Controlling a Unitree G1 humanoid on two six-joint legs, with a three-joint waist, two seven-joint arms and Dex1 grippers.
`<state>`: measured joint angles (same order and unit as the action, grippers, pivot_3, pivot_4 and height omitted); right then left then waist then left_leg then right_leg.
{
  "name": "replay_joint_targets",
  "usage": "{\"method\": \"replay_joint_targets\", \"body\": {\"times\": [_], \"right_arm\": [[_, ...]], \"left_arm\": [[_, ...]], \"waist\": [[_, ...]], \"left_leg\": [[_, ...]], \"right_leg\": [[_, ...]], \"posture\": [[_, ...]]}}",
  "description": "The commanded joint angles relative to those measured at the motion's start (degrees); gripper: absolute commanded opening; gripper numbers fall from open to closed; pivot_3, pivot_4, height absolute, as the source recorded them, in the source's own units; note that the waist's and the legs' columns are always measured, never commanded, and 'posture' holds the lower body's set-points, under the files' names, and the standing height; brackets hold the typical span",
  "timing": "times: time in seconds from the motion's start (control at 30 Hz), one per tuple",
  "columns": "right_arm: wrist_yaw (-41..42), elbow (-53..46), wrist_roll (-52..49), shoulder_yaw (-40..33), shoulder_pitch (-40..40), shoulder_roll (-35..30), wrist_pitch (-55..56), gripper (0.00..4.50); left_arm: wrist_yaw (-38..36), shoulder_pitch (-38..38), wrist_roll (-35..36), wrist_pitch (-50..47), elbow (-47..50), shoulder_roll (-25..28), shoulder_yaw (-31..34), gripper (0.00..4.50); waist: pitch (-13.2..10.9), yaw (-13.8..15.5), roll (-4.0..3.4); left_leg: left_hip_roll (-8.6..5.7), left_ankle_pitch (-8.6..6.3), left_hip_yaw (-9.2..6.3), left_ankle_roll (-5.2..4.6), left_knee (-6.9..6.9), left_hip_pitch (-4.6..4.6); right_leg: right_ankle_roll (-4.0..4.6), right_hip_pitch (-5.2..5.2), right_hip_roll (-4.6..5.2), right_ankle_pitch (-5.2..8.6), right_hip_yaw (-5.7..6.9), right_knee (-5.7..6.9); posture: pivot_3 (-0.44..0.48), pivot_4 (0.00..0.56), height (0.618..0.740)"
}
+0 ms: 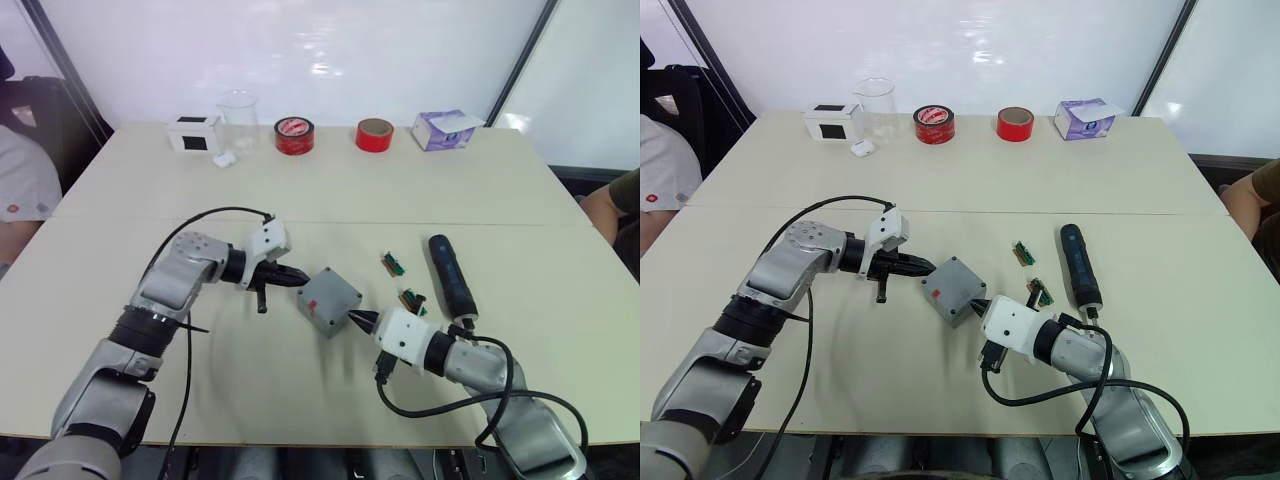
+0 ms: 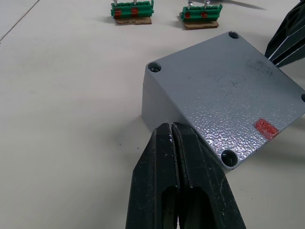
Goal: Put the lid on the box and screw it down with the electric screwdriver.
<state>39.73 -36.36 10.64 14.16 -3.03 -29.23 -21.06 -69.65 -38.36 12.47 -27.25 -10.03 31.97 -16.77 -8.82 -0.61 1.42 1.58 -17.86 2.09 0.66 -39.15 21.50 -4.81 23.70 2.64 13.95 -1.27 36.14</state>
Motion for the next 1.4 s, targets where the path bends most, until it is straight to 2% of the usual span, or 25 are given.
{"method": "replay_joint_targets", "body": {"times": [0.03,0.3,0.53,0.7,0.93,1.4], "right_arm": [[-0.21,-2.16,-1.05,0.23,0.81,-0.15,0.06,0.05],[1.87,-2.68,-3.43,-1.66,-0.08,-3.17,-3.04,0.05],[2.79,2.34,-4.03,-0.88,4.26,-4.77,-2.71,0.05],[4.08,7.49,-4.32,0.60,8.90,-4.83,-2.32,0.05],[5.91,12.22,-5.07,1.25,13.54,-4.57,-1.77,0.05],[6.83,14.22,-5.63,1.51,14.11,-4.50,0.25,0.05]], "left_arm": [[0.15,-0.35,0.02,0.98,1.54,-1.03,0.11,0.00],[2.79,-1.95,-1.46,2.73,-3.92,-1.48,1.82,0.00],[4.76,0.76,-2.56,3.33,-4.44,-3.29,0.42,0.00],[6.32,4.08,-2.08,-0.02,0.69,-4.56,-0.37,0.00],[8.95,10.10,-2.62,-4.55,10.00,-2.64,-0.84,0.00],[12.34,13.45,-1.76,-8.14,15.75,-2.10,0.25,0.00]], "waist": [[0.00,0.02,0.00],[-0.01,0.02,0.00],[-0.06,-0.02,0.01],[-0.14,-0.03,-0.03],[-0.20,-0.06,-0.08],[-0.21,-0.05,-0.09]], "left_leg": [[0.00,0.00,0.00,0.00,0.00,0.00],[0.00,0.00,0.00,0.00,0.00,0.00],[0.00,-0.01,0.01,-0.02,0.00,0.01],[0.01,-0.01,0.00,-0.02,0.02,0.04],[0.05,-0.02,0.01,-0.03,0.04,0.03],[0.07,-0.02,0.02,-0.03,0.04,0.03]], "right_leg": [[0.00,0.00,0.00,0.00,0.00,0.00],[0.00,0.00,0.00,0.00,0.00,-0.01],[0.00,0.01,0.00,0.00,0.00,-0.01],[0.00,0.05,-0.01,0.00,0.00,-0.01],[-0.01,0.06,0.00,-0.01,-0.01,-0.01],[-0.01,0.06,0.00,-0.01,-0.01,-0.01]], "posture": [[0.000,0.150,0.740],[0.000,0.150,0.740],[0.000,0.150,0.740],[0.000,0.150,0.740],[0.000,0.150,0.740],[0.000,0.150,0.740]]}}
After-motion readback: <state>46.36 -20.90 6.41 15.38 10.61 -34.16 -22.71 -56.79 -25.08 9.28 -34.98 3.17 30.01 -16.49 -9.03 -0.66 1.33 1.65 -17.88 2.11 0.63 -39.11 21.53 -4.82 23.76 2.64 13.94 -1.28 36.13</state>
